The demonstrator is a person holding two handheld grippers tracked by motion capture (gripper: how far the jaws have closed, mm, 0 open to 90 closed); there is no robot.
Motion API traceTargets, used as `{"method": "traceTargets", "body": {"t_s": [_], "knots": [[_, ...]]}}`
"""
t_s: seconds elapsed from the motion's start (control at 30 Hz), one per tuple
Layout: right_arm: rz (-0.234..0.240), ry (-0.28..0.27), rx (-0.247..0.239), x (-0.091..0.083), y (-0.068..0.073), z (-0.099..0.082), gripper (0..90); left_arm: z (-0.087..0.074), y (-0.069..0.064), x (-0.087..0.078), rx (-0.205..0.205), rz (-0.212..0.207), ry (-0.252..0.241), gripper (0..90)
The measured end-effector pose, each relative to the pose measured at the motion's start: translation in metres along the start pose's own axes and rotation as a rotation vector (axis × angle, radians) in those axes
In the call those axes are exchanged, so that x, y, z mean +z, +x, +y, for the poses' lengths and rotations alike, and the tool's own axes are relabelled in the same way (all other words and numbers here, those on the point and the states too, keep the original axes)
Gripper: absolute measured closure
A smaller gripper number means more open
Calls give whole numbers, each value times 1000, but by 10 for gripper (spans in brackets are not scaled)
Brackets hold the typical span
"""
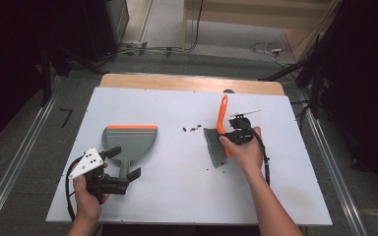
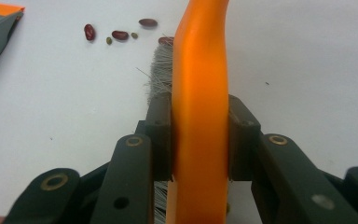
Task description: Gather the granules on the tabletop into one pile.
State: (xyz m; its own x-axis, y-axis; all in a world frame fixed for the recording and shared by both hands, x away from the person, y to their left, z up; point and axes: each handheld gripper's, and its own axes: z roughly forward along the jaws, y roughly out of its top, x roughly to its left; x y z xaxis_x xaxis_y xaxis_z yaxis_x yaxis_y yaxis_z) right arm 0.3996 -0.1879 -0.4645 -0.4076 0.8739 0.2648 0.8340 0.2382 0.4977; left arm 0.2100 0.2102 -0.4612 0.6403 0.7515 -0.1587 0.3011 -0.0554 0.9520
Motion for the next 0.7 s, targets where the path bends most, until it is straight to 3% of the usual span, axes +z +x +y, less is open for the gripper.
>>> {"method": "traceTargets", "body": {"t_s": [0.13, 0.3, 0.53, 0.7], "knots": [[1, -2, 12, -2, -2, -1, 667, 0, 0, 0, 1, -1, -1, 0], [61, -34, 28, -7, 0, 0, 675, 0, 0, 0, -2, 0, -1, 0], [76, -72, -12, -20, 23, 13, 682, 1, -1, 2, 0, -4, -2, 0], [105, -74, -30, -9, 48, 30, 684, 2, -1, 3, 2, -9, -2, 0]]}}
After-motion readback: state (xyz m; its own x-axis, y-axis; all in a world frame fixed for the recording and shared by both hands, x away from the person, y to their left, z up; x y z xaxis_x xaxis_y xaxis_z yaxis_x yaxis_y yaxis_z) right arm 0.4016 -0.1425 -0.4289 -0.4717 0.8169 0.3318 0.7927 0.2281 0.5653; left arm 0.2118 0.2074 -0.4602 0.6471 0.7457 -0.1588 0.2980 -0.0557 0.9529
